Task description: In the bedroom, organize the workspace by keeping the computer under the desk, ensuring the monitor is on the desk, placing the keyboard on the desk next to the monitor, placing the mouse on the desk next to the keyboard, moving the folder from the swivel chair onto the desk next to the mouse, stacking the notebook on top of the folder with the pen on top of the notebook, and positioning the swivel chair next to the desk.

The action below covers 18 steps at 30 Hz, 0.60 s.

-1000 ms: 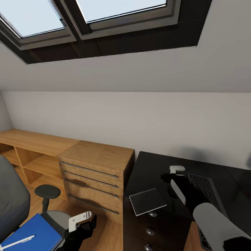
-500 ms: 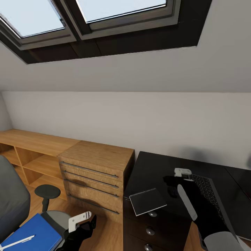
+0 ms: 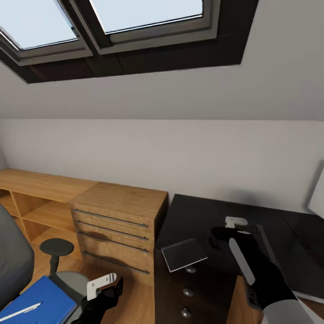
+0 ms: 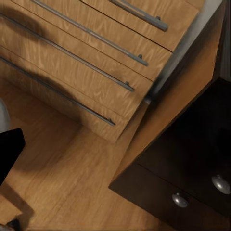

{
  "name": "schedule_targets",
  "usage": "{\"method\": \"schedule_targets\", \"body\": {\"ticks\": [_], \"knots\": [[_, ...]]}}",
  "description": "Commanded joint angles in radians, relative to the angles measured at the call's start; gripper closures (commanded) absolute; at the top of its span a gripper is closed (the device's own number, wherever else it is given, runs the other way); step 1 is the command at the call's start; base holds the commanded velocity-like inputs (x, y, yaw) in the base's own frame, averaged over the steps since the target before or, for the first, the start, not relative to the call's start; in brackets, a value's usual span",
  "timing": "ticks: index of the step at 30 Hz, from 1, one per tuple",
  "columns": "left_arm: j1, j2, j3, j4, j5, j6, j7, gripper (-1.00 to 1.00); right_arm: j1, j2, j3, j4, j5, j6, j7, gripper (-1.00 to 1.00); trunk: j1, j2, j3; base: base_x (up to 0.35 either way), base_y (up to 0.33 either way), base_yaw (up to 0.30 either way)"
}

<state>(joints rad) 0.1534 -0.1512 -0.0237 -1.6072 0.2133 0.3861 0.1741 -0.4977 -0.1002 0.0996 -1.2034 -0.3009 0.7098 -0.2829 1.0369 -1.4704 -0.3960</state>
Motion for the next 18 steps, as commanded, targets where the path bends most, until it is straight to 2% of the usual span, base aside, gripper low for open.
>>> {"method": "schedule_targets", "body": {"ticks": [1, 12, 18], "knots": [[0.0, 0.0, -0.001, -0.002, 0.011, 0.004, 0.008, -1.0, -0.001, -0.001, 0.003, -0.001, -0.01, 0.002, -0.01, -1.0, 0.0, -0.001, 0.0, -0.289, 0.0, -0.196], [0.0, 0.001, 0.001, 0.001, 0.009, 0.004, 0.008, -1.0, -0.001, -0.001, 0.003, -0.001, -0.01, -0.001, -0.01, -1.0, 0.0, -0.001, 0.011, -0.309, 0.0, -0.224], [0.0, 0.003, 0.003, 0.005, 0.009, 0.004, 0.008, -1.0, -0.001, -0.002, 0.003, -0.001, -0.01, -0.001, -0.01, -1.0, 0.0, -0.001, 0.017, -0.111, 0.0, -0.24]]}}
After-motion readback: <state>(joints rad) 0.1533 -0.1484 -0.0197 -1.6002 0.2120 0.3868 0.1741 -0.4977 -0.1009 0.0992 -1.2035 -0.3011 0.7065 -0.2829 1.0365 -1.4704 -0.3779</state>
